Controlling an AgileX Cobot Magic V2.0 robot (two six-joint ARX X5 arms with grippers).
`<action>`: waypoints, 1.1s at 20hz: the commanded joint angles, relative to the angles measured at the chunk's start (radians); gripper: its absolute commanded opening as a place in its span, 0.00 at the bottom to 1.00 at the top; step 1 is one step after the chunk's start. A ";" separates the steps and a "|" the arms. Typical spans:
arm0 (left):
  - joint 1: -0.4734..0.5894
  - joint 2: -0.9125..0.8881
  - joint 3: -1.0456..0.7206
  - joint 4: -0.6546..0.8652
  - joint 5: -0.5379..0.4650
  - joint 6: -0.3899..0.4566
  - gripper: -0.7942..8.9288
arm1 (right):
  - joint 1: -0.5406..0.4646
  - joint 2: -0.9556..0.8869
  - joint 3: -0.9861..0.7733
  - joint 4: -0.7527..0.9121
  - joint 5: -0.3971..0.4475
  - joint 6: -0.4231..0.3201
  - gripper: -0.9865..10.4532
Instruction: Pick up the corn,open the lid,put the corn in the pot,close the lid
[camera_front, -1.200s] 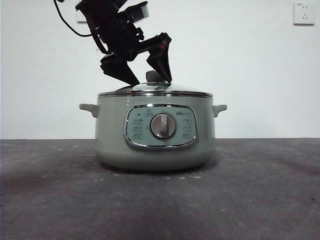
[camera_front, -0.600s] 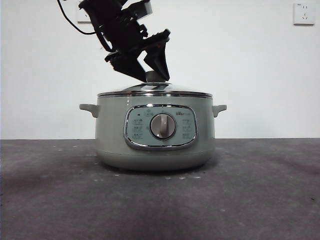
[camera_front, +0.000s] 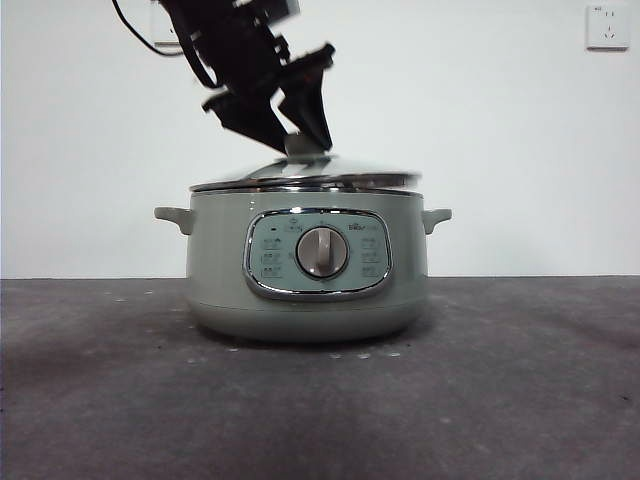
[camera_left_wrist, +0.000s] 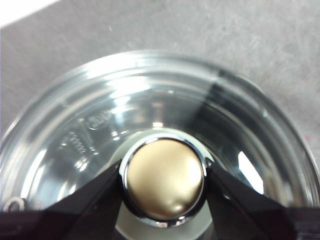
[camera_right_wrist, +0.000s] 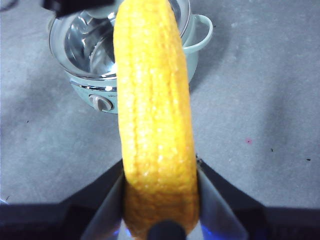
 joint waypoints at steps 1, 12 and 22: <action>0.007 -0.090 0.003 0.020 -0.003 -0.012 0.07 | 0.002 0.013 0.001 0.010 -0.001 -0.003 0.08; 0.088 -0.472 0.002 -0.112 -0.003 -0.004 0.07 | 0.012 0.185 0.003 0.251 -0.076 0.040 0.08; 0.222 -0.830 -0.269 -0.219 0.023 -0.003 0.07 | 0.216 0.693 0.426 0.286 -0.014 0.040 0.08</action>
